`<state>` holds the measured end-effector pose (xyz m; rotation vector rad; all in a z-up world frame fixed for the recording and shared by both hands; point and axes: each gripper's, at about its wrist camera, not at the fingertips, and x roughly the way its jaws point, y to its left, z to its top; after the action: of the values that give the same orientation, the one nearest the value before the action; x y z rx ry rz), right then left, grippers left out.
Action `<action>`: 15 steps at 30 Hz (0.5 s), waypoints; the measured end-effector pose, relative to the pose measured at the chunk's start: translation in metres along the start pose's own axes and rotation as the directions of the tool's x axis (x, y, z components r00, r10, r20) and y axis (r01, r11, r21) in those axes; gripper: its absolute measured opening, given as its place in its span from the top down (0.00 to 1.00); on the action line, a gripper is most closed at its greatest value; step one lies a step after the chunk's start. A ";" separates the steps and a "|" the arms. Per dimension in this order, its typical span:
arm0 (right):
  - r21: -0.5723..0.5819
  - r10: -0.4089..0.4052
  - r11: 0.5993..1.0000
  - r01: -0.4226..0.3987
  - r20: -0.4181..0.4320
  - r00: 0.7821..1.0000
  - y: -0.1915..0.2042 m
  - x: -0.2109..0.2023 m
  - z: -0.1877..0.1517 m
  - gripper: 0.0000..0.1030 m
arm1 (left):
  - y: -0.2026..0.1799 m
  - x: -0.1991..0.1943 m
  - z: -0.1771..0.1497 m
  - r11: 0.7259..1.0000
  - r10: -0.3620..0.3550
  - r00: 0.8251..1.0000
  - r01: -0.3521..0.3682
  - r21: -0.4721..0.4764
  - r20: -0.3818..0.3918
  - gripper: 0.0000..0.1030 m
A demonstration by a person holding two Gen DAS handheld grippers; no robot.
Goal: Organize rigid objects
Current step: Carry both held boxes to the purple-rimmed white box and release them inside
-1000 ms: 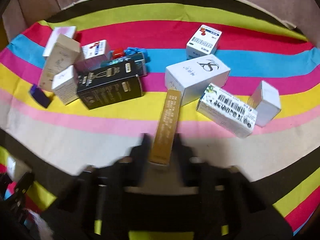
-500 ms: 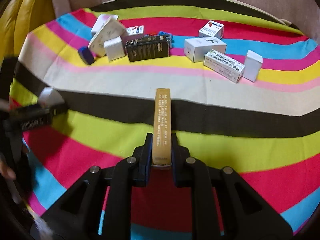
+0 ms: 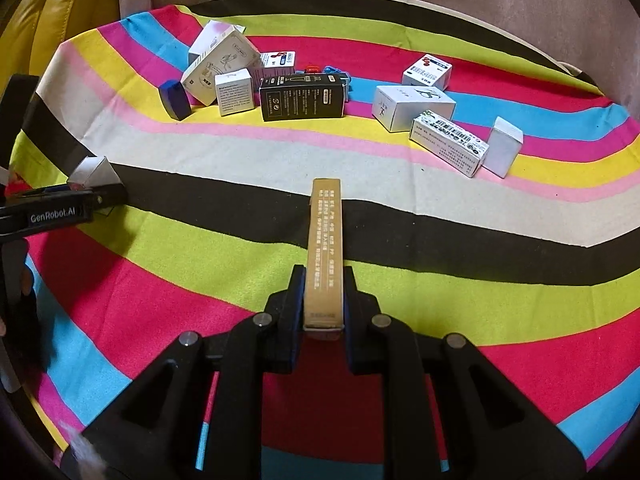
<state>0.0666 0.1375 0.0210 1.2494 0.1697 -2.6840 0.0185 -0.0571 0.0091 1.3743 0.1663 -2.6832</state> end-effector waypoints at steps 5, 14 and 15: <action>0.021 0.024 0.999 -0.024 0.000 1.000 -0.005 0.001 0.000 0.81 | -0.003 -0.005 -0.003 1.000 0.019 1.000 -0.019 0.014 0.013 0.54; 0.039 0.012 0.999 -0.012 -0.002 1.000 -0.009 -0.002 -0.001 0.81 | -0.025 -0.050 -0.042 0.995 0.012 0.998 -0.018 0.099 0.056 0.54; 0.042 0.012 0.999 -0.011 -0.008 1.000 -0.009 -0.004 -0.002 0.81 | -0.026 -0.056 -0.046 0.994 0.008 0.998 -0.014 0.107 0.062 0.54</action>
<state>0.0691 0.1467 0.0230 1.2696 0.1071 -2.6865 0.0835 -0.0210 0.0288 1.3145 0.0091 -2.7579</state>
